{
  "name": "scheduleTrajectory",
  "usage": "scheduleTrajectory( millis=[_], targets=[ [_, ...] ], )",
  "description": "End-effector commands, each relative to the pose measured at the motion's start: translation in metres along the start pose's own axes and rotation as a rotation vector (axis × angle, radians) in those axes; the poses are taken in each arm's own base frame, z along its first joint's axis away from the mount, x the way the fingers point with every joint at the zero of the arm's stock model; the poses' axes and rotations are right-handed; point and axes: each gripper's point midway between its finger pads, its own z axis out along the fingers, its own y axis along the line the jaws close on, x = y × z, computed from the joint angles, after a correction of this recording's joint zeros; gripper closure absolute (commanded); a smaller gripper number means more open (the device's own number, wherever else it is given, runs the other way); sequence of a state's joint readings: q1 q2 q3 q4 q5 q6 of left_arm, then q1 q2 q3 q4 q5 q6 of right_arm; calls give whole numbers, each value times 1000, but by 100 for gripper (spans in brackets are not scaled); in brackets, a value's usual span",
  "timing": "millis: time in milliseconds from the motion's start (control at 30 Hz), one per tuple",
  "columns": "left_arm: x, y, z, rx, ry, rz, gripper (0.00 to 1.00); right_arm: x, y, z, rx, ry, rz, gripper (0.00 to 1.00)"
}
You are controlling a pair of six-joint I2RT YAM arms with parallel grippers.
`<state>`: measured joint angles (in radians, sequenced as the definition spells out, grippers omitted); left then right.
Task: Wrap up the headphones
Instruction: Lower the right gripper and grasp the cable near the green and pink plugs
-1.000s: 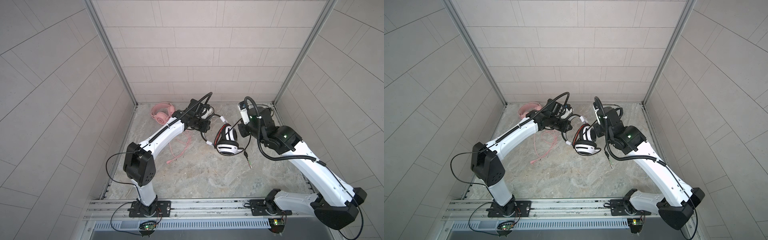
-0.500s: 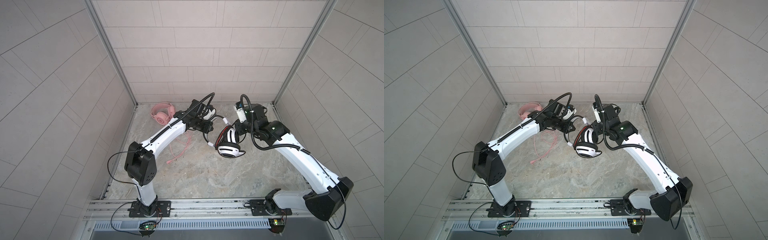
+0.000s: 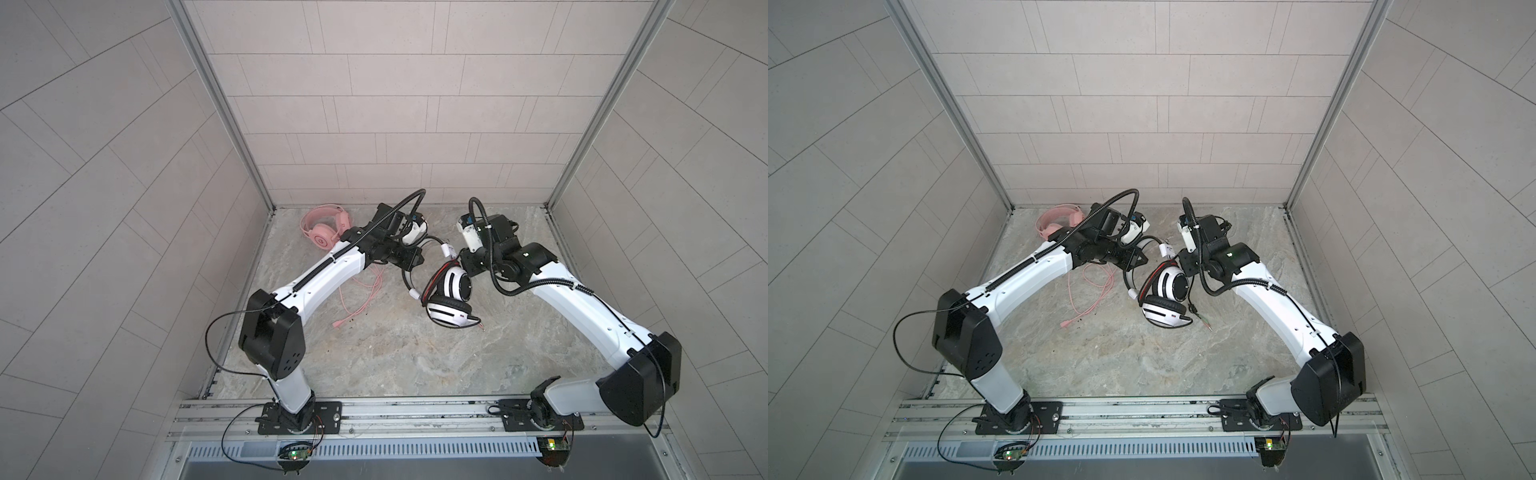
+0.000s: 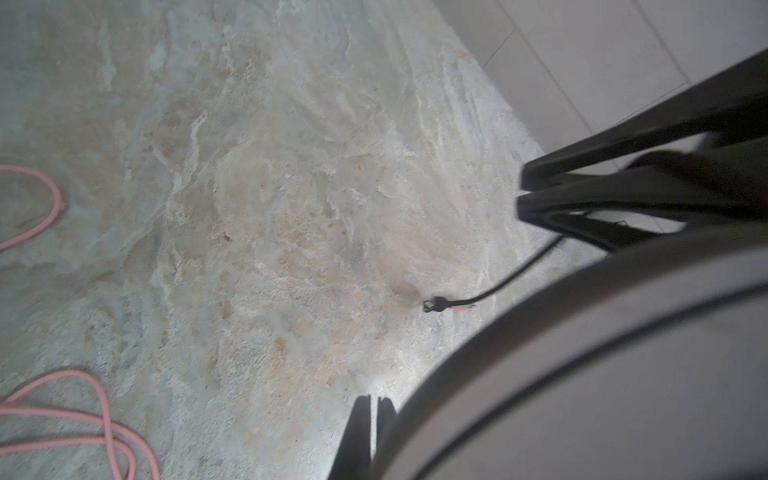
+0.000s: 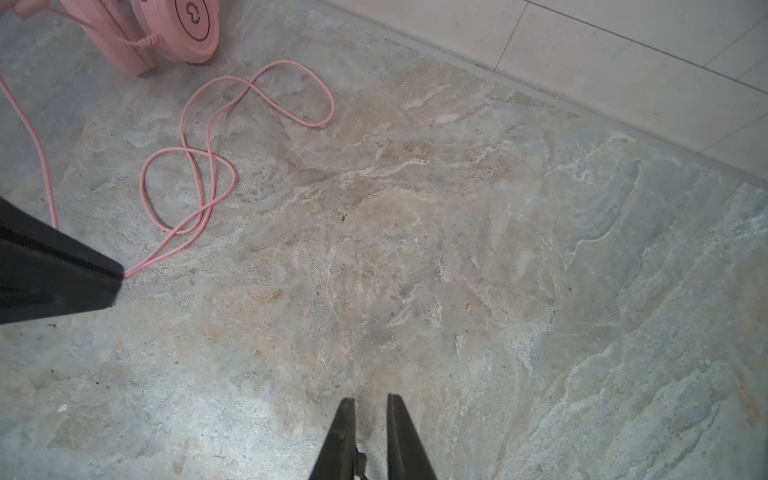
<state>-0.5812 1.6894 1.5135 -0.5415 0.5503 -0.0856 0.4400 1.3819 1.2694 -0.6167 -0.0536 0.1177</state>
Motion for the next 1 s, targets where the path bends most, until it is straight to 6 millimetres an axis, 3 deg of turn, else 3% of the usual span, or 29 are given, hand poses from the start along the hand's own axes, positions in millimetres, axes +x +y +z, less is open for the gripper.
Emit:
scheduleTrajectory(
  millis=[0,167,400,600,800,967],
  targets=[
    [-34,-40,-30,126,-155,54,100,-1,5,5,-42,-38,45,79],
    [-37,-40,-32,136,-178,47,100,8,20,25,-137,-71,107,69],
    [-40,-43,-38,144,-205,42,100,17,35,54,-214,-65,157,65],
    [-44,-41,-43,125,-241,35,100,31,36,74,-216,-26,183,65],
    [-56,-19,-56,89,-363,-70,100,58,40,94,-233,30,240,66],
    [-62,-9,-67,85,-410,-105,100,69,45,107,-262,29,287,72]
  ],
)
